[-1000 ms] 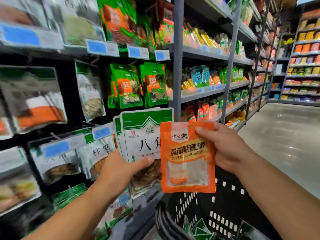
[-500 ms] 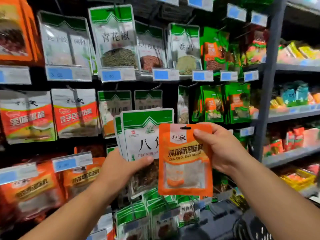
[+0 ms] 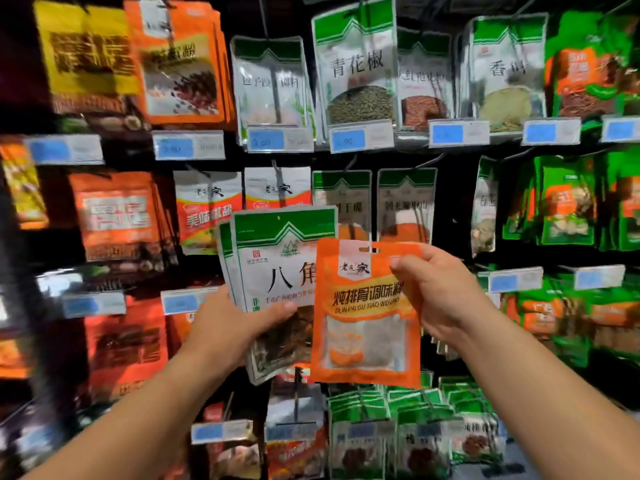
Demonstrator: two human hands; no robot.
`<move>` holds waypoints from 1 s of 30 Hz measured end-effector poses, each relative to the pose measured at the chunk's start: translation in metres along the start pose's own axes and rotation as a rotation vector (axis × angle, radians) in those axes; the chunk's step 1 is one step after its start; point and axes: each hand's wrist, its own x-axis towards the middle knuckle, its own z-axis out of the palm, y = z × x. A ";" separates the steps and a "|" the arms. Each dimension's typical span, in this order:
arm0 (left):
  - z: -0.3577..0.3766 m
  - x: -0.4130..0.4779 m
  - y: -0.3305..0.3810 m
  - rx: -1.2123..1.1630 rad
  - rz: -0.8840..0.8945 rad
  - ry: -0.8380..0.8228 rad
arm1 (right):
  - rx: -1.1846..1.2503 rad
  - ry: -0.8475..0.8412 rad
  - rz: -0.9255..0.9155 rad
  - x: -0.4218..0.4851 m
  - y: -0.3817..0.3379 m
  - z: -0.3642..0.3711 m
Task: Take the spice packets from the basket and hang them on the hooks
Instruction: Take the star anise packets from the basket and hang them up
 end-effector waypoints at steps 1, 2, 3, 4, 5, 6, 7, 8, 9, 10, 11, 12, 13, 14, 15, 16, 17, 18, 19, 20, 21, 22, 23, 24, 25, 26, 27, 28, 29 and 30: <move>-0.008 -0.002 -0.004 -0.001 -0.017 0.015 | 0.013 -0.007 0.002 0.002 0.007 0.004; -0.016 -0.004 -0.010 -0.002 -0.036 0.034 | 0.030 -0.011 0.006 0.003 0.014 0.007; -0.023 -0.007 -0.015 0.003 -0.051 0.052 | 0.049 -0.014 0.010 0.005 0.021 0.011; -0.029 -0.010 -0.021 0.009 -0.065 0.066 | 0.066 -0.019 0.017 0.006 0.028 0.015; -0.033 -0.013 -0.027 0.012 -0.079 0.075 | 0.075 -0.021 0.028 0.008 0.036 0.018; -0.037 -0.017 -0.033 0.011 -0.092 0.082 | 0.075 -0.024 0.042 0.009 0.044 0.022; -0.040 -0.020 -0.040 0.010 -0.106 0.094 | 0.066 -0.027 0.056 0.010 0.053 0.025; -0.042 -0.023 -0.045 0.008 -0.121 0.109 | 0.057 -0.036 0.070 0.011 0.061 0.029; -0.044 -0.026 -0.051 0.005 -0.134 0.129 | 0.049 -0.045 0.082 0.012 0.069 0.033; -0.046 -0.028 -0.057 0.004 -0.145 0.145 | 0.047 -0.049 0.096 0.013 0.076 0.037; -0.048 -0.030 -0.063 0.004 -0.153 0.160 | 0.048 -0.050 0.109 0.013 0.084 0.040; -0.050 -0.032 -0.069 0.008 -0.162 0.177 | 0.050 -0.046 0.124 0.013 0.092 0.043; -0.052 -0.033 -0.074 0.010 -0.171 0.194 | 0.043 -0.040 0.138 0.013 0.099 0.045; -0.054 -0.034 -0.078 0.011 -0.181 0.210 | 0.031 -0.040 0.149 0.012 0.105 0.047; -0.056 -0.035 -0.082 0.011 -0.190 0.220 | 0.017 -0.042 0.157 0.012 0.111 0.048; -0.059 -0.035 -0.085 0.012 -0.197 0.227 | 0.004 -0.043 0.165 0.012 0.117 0.049; -0.062 -0.035 -0.088 0.013 -0.203 0.234 | -0.012 -0.041 0.173 0.013 0.122 0.050; -0.065 -0.034 -0.090 0.012 -0.207 0.241 | -0.028 -0.041 0.182 0.014 0.127 0.050; -0.068 -0.034 -0.092 0.011 -0.207 0.253 | -0.043 -0.038 0.192 0.016 0.131 0.050; -0.071 -0.033 -0.094 0.010 -0.205 0.267 | -0.054 -0.032 0.204 0.017 0.135 0.050; -0.073 -0.033 -0.096 0.006 -0.204 0.280 | -0.061 -0.023 0.216 0.020 0.139 0.050; -0.076 -0.034 -0.099 0.005 -0.208 0.291 | -0.062 -0.012 0.229 0.022 0.143 0.050; -0.078 -0.035 -0.102 0.011 -0.212 0.295 | -0.063 0.000 0.242 0.024 0.147 0.050; -0.081 -0.035 -0.105 0.023 -0.221 0.296 | -0.062 0.013 0.252 0.025 0.151 0.051; -0.083 -0.035 -0.108 0.035 -0.230 0.292 | -0.062 0.026 0.257 0.027 0.154 0.051; -0.086 -0.035 -0.111 0.043 -0.240 0.289 | -0.061 0.034 0.260 0.029 0.157 0.052; -0.088 -0.035 -0.112 0.042 -0.245 0.287 | -0.060 0.038 0.260 0.031 0.158 0.052; -0.089 -0.035 -0.113 0.036 -0.247 0.287 | -0.058 0.037 0.258 0.032 0.159 0.053; -0.090 -0.034 -0.114 0.030 -0.246 0.285 | -0.055 0.035 0.253 0.034 0.160 0.054; -0.091 -0.033 -0.114 0.027 -0.248 0.281 | -0.048 0.030 0.248 0.036 0.161 0.056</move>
